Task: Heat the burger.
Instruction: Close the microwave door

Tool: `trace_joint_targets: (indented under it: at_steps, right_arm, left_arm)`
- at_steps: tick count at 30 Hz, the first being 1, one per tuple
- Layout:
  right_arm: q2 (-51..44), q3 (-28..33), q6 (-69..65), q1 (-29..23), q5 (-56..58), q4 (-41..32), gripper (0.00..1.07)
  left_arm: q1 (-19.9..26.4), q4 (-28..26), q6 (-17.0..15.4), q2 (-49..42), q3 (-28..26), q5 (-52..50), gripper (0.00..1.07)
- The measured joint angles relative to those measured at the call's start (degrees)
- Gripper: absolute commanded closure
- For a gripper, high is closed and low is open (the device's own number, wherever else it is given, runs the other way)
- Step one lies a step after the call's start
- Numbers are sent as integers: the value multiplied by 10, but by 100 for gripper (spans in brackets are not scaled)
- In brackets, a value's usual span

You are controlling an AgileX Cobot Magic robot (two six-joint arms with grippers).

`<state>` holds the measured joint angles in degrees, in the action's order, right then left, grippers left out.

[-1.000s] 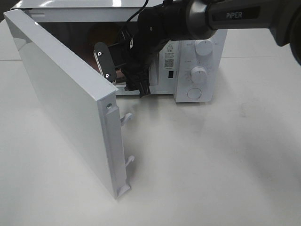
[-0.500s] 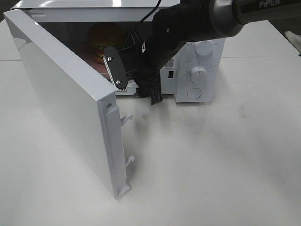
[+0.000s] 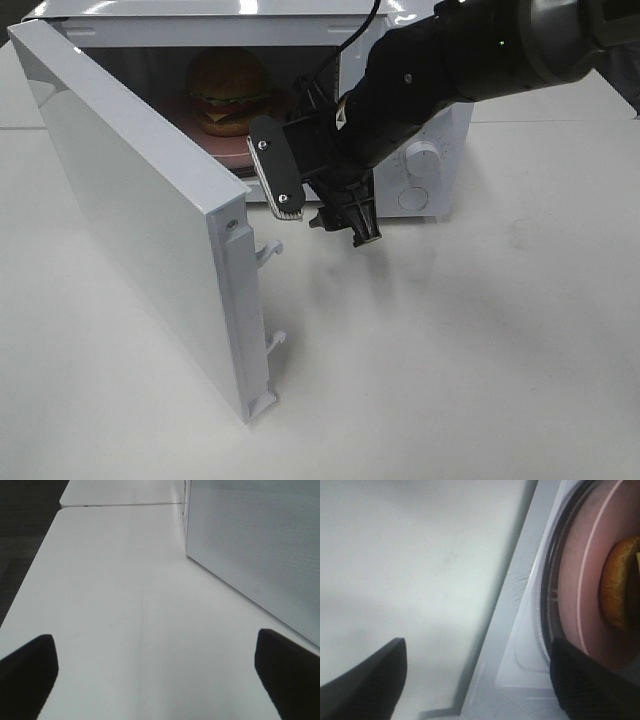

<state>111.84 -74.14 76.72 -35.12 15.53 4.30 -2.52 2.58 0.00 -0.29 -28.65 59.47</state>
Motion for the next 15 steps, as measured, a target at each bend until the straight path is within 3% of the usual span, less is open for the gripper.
trace_joint_targets:
  at_steps: [15]
  right_arm:
    - [-115,129,-15,0,-32,0,31]
  left_arm:
    - [0,0,0,0,0,0,7]
